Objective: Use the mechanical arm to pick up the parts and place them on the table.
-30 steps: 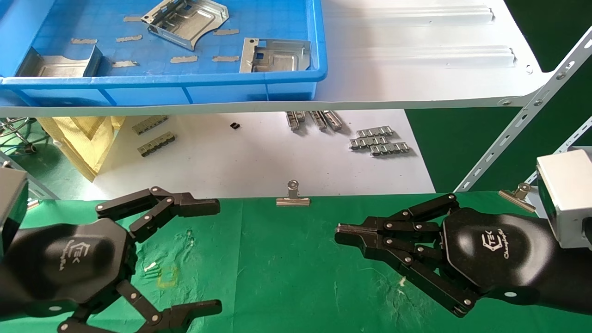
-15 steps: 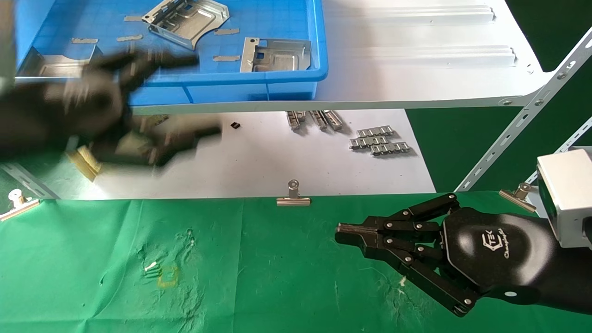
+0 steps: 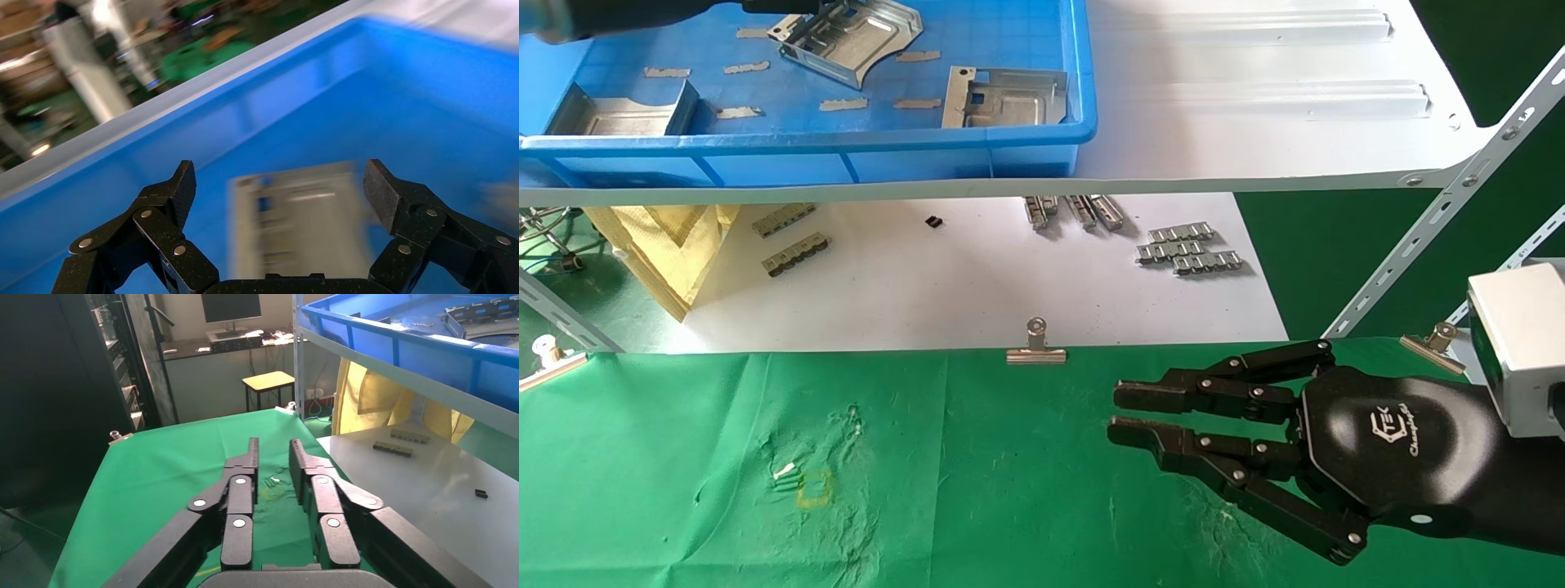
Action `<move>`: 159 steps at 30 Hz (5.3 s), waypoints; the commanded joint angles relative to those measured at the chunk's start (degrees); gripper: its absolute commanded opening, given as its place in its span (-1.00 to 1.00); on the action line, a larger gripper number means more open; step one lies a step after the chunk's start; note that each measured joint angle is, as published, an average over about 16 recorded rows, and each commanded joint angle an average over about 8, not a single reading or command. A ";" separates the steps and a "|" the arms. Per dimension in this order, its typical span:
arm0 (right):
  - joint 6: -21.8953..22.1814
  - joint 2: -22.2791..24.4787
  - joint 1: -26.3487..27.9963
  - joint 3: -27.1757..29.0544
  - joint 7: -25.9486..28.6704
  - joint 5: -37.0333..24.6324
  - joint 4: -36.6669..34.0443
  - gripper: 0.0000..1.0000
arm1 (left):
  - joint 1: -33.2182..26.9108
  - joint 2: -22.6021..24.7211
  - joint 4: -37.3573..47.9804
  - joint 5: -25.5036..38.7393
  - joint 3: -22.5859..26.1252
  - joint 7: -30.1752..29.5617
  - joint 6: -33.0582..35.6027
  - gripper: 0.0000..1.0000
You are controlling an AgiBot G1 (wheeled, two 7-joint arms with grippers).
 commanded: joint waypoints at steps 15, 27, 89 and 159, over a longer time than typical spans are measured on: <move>0.00 0.00 0.00 0.00 0.00 0.00 0.00 1.00 | -4.18 6.45 14.12 4.21 2.11 1.88 -11.05 -1.00; 0.00 0.00 0.00 0.00 0.00 0.00 0.00 1.00 | -4.21 6.29 15.52 1.97 0.55 0.04 -8.62 -1.00; 0.00 0.00 0.00 -0.01 0.00 0.01 0.00 1.00 | 3.01 -14.16 -12.29 -16.64 0.35 11.45 38.09 -1.00; 0.02 0.01 -0.01 -0.02 -0.01 0.02 -0.01 1.00 | 30.40 -24.63 -12.06 -45.21 23.40 24.81 36.83 1.00</move>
